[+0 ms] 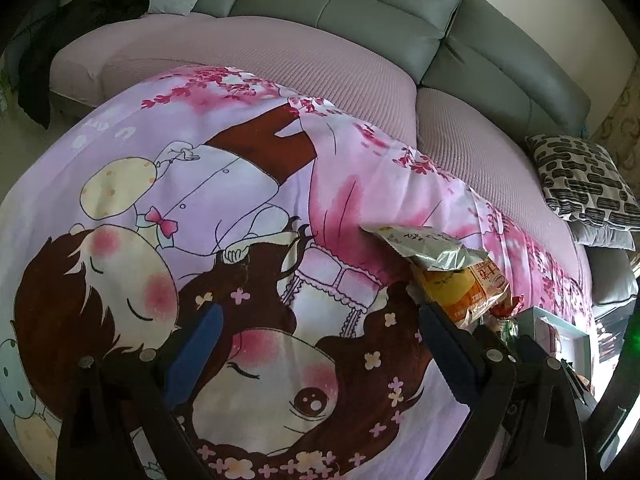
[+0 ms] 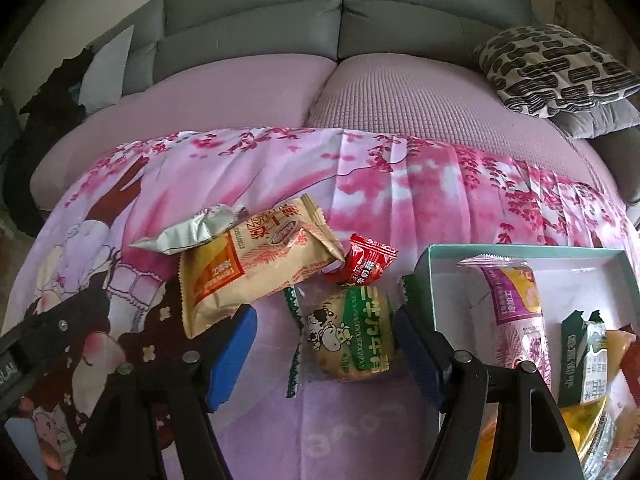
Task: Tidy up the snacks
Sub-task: 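Lower the right tool onto the round green-wrapped biscuit pack and close it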
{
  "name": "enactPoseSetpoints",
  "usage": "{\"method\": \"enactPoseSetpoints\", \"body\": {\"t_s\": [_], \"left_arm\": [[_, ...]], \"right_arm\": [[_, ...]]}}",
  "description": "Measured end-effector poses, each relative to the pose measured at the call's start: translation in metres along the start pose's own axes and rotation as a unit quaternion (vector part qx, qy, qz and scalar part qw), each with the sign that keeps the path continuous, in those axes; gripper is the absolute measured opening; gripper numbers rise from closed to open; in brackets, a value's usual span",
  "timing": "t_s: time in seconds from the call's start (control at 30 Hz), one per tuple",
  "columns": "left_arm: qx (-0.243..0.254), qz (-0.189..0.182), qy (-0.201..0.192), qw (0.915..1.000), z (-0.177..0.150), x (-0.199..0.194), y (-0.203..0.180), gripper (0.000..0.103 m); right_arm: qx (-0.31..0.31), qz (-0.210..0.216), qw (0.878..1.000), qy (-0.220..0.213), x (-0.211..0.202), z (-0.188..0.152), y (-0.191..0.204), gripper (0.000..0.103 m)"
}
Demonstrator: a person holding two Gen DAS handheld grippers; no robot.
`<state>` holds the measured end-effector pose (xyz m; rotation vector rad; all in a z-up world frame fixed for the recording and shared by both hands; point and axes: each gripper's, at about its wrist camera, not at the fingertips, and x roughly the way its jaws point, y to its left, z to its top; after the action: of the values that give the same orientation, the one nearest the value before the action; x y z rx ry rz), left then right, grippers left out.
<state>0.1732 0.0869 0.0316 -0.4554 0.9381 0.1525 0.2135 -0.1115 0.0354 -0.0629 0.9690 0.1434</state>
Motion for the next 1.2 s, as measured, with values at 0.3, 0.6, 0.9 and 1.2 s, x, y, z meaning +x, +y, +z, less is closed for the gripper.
{"method": "enactPoseSetpoints", "body": {"t_s": [0.3,0.6,0.9,1.2], "left_arm": [[-0.010,-0.004,-0.002,0.9999,-0.002,-0.006,0.008,0.098],[-0.011,-0.011,0.001,0.9999,-0.003,-0.004,0.009,0.098],[-0.022,-0.012,0.005,0.9997,-0.003,-0.002,0.016,0.098],[-0.020,-0.016,0.005,0.9997,-0.003,-0.002,0.014,0.098]], "right_arm": [[-0.008,0.009,1.000,0.004,-0.001,-0.002,0.000,0.075],[-0.003,0.064,0.998,0.014,-0.009,-0.002,0.003,0.075],[-0.026,-0.006,1.000,0.005,-0.008,0.002,0.002,0.075],[-0.042,-0.013,0.999,0.029,0.010,0.011,0.004,0.074]]}}
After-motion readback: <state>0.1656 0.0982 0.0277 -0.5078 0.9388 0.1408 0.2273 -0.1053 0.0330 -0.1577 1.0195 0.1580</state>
